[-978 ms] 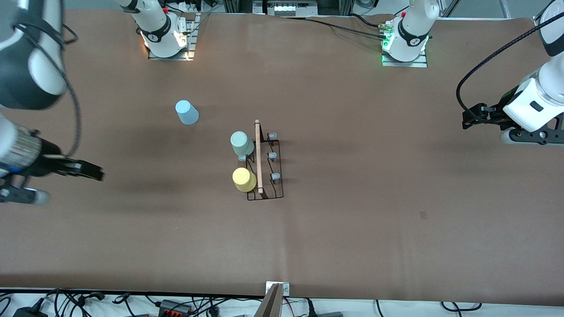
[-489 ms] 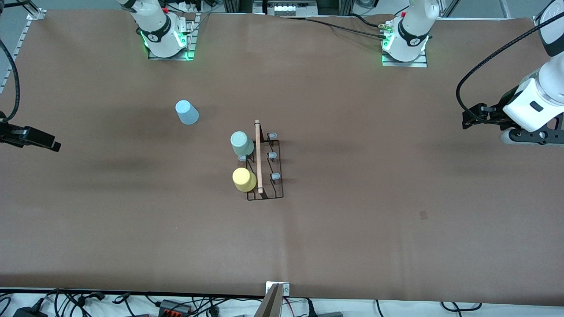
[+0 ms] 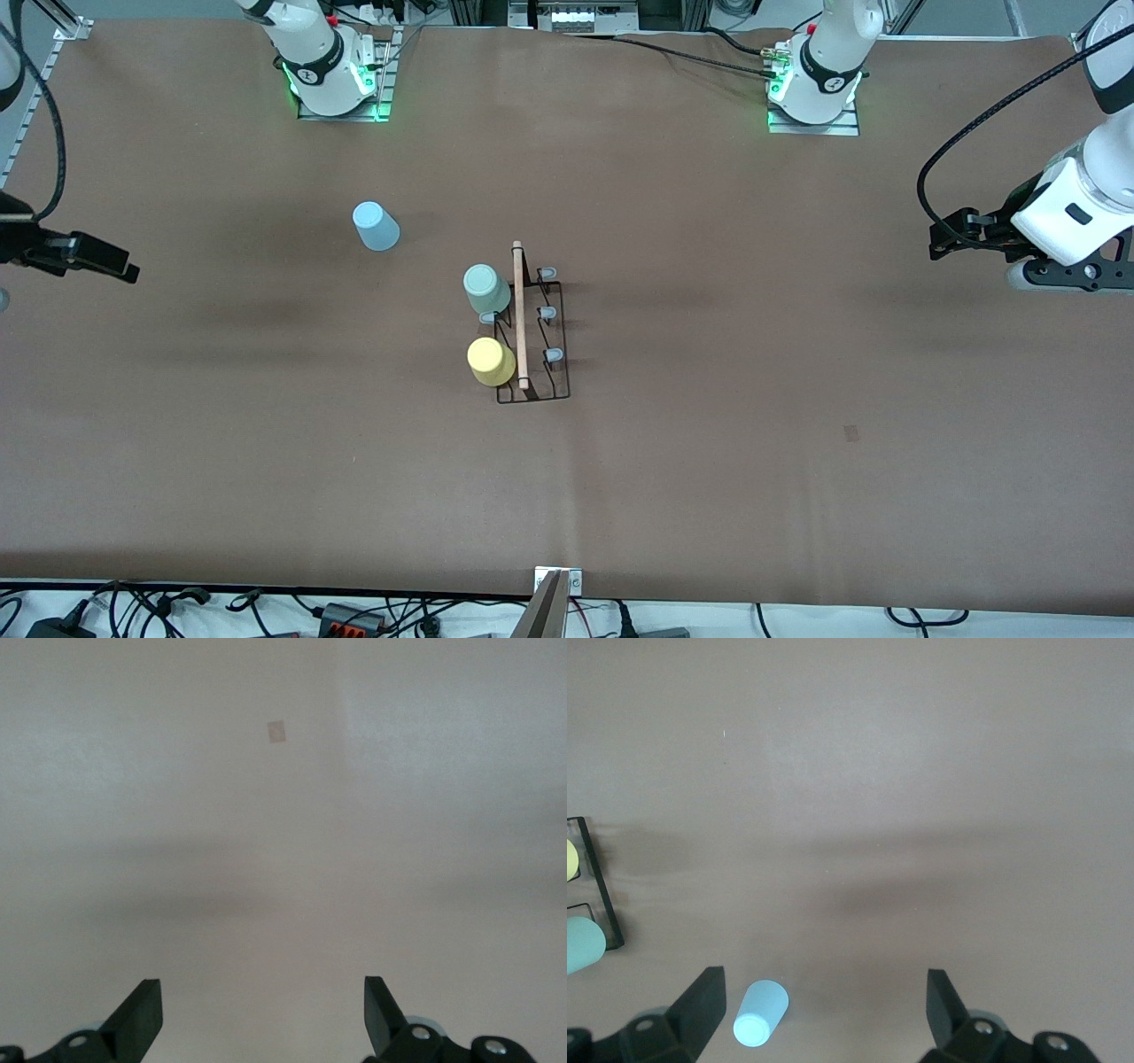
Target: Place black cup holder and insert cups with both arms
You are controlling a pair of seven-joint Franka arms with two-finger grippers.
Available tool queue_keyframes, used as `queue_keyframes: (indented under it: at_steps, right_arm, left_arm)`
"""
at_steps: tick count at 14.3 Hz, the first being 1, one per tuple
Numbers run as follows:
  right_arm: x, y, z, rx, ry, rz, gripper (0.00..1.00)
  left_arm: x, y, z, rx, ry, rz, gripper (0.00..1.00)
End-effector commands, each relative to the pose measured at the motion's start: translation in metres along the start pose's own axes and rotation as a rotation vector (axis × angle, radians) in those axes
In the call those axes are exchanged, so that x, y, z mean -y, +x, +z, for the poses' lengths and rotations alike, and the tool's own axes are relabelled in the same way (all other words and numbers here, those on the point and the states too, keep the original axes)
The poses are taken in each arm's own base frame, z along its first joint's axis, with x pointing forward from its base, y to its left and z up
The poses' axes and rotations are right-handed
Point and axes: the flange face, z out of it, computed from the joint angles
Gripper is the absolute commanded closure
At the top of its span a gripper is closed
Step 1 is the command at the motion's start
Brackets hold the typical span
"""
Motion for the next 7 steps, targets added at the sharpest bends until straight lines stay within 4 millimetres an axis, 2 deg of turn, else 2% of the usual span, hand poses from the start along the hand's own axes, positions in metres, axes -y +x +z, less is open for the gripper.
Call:
queue_keyframes:
  at_steps: [1,4,7]
  right_arm:
    - [0.000,-0.038,0.006,-0.023,-0.029,-0.027,0.00]
    - [-0.001,-0.040,0.004,-0.020,-0.035,-0.034,0.00]
    - [-0.002,-0.040,-0.007,-0.039,-0.035,-0.032,0.00]
  left_arm:
    - [0.002,-0.004,-0.001,-0.002,-0.013,0.017,0.00]
    - [0.002,-0.004,-0.001,-0.002,-0.013,0.017,0.00]
    - [0.002,-0.004,-0.001,-0.004,-0.013,0.017,0.00]
